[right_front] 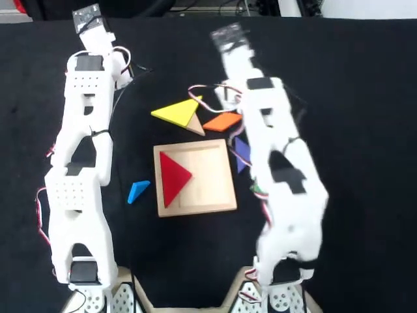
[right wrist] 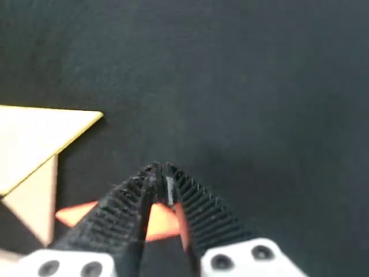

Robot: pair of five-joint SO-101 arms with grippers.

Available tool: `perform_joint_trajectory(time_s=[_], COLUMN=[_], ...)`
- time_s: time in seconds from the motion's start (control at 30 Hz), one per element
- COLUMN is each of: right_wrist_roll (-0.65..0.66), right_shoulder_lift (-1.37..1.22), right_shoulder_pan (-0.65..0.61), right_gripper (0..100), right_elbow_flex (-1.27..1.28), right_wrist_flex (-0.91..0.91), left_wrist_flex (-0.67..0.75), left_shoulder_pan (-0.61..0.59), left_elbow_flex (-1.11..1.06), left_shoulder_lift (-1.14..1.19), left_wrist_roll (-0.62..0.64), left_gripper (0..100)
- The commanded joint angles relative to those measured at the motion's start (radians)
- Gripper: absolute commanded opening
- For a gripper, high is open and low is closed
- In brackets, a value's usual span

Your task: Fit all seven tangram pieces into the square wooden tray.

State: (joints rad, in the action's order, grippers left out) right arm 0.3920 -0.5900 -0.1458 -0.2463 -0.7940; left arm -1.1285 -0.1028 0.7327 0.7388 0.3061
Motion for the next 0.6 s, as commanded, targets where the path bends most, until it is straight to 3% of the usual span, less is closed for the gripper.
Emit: perform_joint_trajectory(time_s=[0.0, 0.33, 0.57], right_wrist_roll=[0.089, 0.241, 0.261], right_shoulder_lift=[-0.125, -0.386, -0.452], right_shoulder_pan=[-0.029, -0.003, 0.072], right_gripper=[1.1, 1.1, 1.1], right_elbow_flex=[-0.197, -0.59, -0.794], right_wrist_flex=[-0.009, -0.44, -0.744], left_wrist_flex=[0.017, 0.04, 0.097], left_shoulder_pan=[0.005, 0.025, 0.088], left_elbow_flex=[0.05, 0.062, 0.071], left_shoulder_lift=[-0.026, -0.025, -0.017], left_wrist_roll=[0.064, 0.081, 0.075], left_gripper=[8, 8, 8])
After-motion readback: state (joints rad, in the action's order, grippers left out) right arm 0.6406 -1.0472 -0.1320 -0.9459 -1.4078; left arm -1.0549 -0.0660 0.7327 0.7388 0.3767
